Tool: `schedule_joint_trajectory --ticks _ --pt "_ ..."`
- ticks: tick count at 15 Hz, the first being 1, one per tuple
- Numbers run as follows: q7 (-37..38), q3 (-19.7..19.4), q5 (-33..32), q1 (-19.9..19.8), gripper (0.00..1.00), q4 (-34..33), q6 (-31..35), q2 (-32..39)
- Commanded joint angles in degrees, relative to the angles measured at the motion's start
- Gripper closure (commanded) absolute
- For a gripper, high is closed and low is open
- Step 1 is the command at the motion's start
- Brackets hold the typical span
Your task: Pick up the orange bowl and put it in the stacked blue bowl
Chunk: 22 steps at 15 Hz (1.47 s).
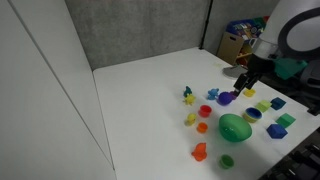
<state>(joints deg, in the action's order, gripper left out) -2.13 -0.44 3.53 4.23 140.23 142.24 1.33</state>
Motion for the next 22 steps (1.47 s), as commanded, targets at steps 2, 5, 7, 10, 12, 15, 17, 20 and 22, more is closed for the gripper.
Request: schedule_joint_trajectory --ticks 2,5,7,10,12,15,17,20,22 --pt "5.4 0.3 -5.2 -0.6 0.0 -6.5 1.6 10.4" --pt "9.2 -0.5 -7.3 0.1 0.0 -10.7 2.8 16.5" --pt "11.4 -1.1 -7.8 0.5 0.0 -13.5 2.8 20.1" --pt "14.9 -2.3 -7.9 1.3 0.0 -17.8 3.1 25.1" --pt "17.3 -3.3 -7.5 1.9 0.0 -20.3 3.8 28.2" --pt "20.4 -4.3 -6.6 2.6 0.0 -23.7 4.8 32.6" --pt "22.8 -5.1 -6.2 3.2 0.0 -25.3 6.2 35.3" --pt "25.5 -6.3 -6.0 4.3 0.0 -27.2 7.9 38.8" --pt "26.9 -7.1 -6.0 5.2 0.0 -28.2 9.7 41.0"
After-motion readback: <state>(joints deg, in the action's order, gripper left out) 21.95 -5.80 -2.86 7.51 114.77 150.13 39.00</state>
